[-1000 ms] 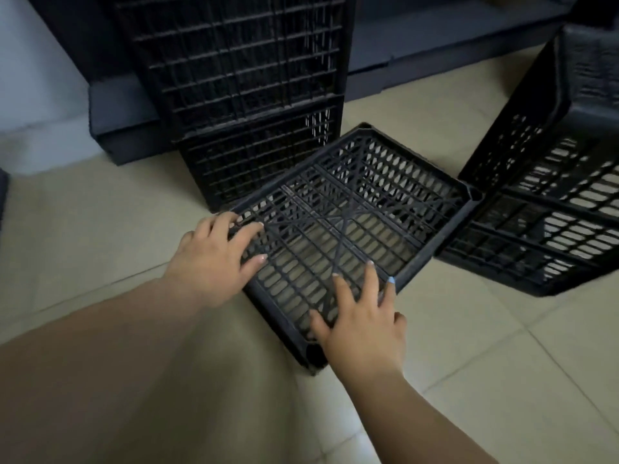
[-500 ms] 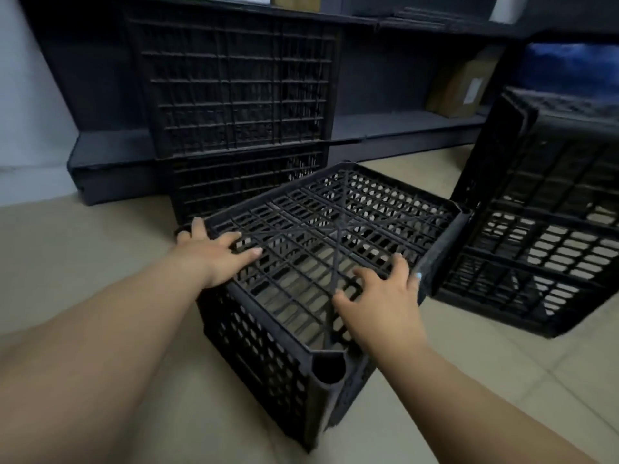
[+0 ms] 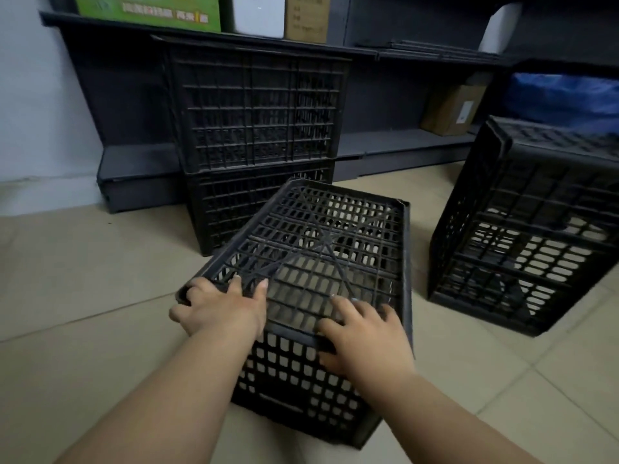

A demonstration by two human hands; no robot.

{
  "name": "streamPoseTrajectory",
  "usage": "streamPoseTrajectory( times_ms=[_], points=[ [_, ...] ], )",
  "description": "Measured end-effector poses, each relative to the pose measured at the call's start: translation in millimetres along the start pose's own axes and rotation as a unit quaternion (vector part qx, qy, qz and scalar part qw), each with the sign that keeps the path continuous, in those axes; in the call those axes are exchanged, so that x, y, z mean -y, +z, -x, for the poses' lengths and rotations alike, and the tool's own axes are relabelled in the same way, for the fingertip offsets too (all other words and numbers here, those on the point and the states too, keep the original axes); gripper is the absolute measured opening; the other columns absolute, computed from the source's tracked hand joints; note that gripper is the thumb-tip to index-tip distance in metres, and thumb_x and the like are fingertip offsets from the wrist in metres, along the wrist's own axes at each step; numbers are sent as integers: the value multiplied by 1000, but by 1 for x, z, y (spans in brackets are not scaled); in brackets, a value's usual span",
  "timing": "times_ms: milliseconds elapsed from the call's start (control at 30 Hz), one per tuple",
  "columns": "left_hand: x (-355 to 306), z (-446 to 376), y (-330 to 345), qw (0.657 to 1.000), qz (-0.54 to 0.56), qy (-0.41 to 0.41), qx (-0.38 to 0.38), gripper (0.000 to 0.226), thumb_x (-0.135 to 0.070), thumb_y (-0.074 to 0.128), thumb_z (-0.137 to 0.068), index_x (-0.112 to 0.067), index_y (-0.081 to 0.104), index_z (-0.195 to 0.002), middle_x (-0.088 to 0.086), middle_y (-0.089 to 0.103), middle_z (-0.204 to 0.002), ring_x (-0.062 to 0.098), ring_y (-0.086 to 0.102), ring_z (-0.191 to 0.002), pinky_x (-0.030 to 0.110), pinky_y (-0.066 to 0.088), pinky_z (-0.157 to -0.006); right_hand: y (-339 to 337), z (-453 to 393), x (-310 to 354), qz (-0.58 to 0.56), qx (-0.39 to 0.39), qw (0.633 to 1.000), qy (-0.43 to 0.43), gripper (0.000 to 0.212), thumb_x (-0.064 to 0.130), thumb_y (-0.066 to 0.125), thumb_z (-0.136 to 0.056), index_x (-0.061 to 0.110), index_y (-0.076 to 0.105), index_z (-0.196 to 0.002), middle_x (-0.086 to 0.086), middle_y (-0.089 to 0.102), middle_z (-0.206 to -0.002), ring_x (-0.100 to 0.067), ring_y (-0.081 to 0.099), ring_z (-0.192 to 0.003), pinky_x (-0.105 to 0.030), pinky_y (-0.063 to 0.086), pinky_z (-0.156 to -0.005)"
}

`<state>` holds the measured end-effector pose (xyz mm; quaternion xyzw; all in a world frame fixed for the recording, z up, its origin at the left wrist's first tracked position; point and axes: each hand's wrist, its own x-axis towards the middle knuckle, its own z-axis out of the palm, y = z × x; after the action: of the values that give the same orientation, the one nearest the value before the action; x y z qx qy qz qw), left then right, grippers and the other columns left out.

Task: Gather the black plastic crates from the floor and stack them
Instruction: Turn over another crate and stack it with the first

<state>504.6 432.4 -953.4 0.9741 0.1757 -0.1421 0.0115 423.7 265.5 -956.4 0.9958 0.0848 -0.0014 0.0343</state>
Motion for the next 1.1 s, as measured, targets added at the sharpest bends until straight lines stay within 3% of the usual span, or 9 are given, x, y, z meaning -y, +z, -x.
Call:
streamPoseTrajectory(
  times_ms=[133, 267, 400, 567, 733, 867, 1100],
  points=[
    [16, 6, 10, 992, 44, 89, -79, 71, -76, 8, -84, -40, 36, -139, 10, 17, -149, 31, 21, -132, 50, 26, -104, 3, -7, -14, 19, -45, 998, 35, 45, 44, 52, -91, 32, 41, -134, -2, 23, -153, -30, 29, -138, -49, 29, -106],
    [31, 1, 30, 969, 139, 173, -109, 66, -81, 32, -77, -41, 45, -128, 7, 7, -155, 32, 1, -143, 51, 14, -113, 13, -8, 6, -20, -93, 994, 62, 53, 49, 51, -92, 26, 41, -139, 0, 38, -147, -26, 38, -132, -43, 34, -104],
    [37, 3, 42, 934, 234, 218, -161, 53, -73, 56, -72, -34, 61, -107, 3, 14, -153, 25, 6, -143, 48, 16, -115, 26, -15, 37, -22, -127, 990, 59, 53, 49, 79, -67, 21, 67, -110, -5, 65, -121, -29, 63, -107, -51, 50, -87],
    [55, -6, 59, 894, 198, 339, -218, 57, -74, 52, -69, -29, 65, -101, 2, 32, -148, 27, 22, -140, 49, 30, -111, 40, -8, 21, -22, -160, 982, 100, 43, 47, 80, -64, 27, 70, -101, -4, 66, -119, -28, 65, -102, -50, 50, -84],
    [50, -8, 56, 890, 138, 346, -264, 37, -58, 55, -76, -27, 67, -93, -2, 56, -132, 32, 42, -132, 53, 42, -97, 39, -5, 6, -25, -146, 982, 116, 40, 41, 80, -67, 29, 69, -103, -4, 65, -118, -30, 66, -97, -46, 51, -79],
    [47, -9, 32, 889, 75, 341, -298, 35, -56, 53, -77, -28, 68, -92, -7, 65, -114, 24, 58, -118, 65, 39, -94, 18, -15, 6, -20, -148, 982, 116, 33, 39, 82, -67, 26, 69, -94, -5, 65, -113, -29, 66, -89, -43, 52, -71],
    [42, 23, -51, 912, 43, 331, -240, 35, -53, 46, -84, -24, 64, -93, -5, 67, -97, 22, 62, -105, 51, 45, -94, -61, -19, -7, -36, -126, 985, 110, 29, 37, 80, -72, 25, 68, -96, -6, 62, -106, -29, 63, -85, -43, 50, -71]
  ],
)
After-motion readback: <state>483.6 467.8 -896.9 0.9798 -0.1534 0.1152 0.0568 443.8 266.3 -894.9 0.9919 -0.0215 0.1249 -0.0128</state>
